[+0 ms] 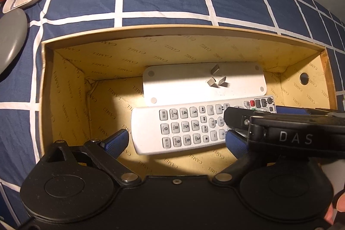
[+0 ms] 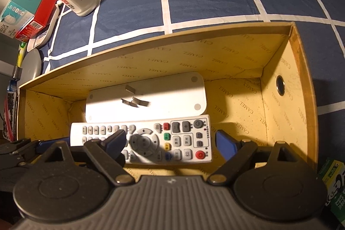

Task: Organize objects
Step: 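Lower the TV remote into the box onto the power strip, then open the right gripper to release the TV remote in the box, then move the right tool toward the small white wall controller with display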

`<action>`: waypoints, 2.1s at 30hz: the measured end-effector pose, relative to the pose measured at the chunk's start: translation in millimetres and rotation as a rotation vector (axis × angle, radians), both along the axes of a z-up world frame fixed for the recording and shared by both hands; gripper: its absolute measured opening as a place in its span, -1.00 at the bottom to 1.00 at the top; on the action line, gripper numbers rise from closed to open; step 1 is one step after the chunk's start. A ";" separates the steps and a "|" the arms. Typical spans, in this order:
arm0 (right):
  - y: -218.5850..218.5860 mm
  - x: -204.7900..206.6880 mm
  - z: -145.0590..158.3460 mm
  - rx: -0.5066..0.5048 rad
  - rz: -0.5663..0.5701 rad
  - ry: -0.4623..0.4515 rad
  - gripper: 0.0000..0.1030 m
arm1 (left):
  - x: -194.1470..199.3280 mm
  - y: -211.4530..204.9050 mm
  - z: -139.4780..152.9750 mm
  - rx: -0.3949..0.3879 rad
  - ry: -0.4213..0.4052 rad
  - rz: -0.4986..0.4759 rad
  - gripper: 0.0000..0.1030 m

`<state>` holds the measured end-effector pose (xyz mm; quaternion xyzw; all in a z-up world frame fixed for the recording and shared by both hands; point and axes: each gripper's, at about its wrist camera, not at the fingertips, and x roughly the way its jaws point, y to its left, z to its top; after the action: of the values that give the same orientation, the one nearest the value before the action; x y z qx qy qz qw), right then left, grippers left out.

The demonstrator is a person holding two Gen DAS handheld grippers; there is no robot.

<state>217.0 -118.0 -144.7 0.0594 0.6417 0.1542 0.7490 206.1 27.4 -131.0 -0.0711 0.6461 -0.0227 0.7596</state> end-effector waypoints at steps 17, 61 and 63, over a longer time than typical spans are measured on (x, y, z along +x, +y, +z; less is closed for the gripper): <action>-13.2 -34.8 58.6 0.039 0.021 -0.108 0.76 | -50.5 -12.9 52.7 0.008 -0.083 0.030 0.88; -210.7 -156.1 121.1 0.034 -0.290 -0.250 1.00 | -147.3 -187.0 106.0 0.011 -0.208 -0.260 1.00; -230.1 -160.5 118.6 0.032 -0.324 -0.245 1.00 | -149.8 -205.9 103.7 -0.001 -0.203 -0.294 1.00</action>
<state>56.5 -348.1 -26.1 0.1546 0.5253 0.0477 0.8354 56.3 -178.6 -27.2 0.0264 0.5694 -0.1411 0.8095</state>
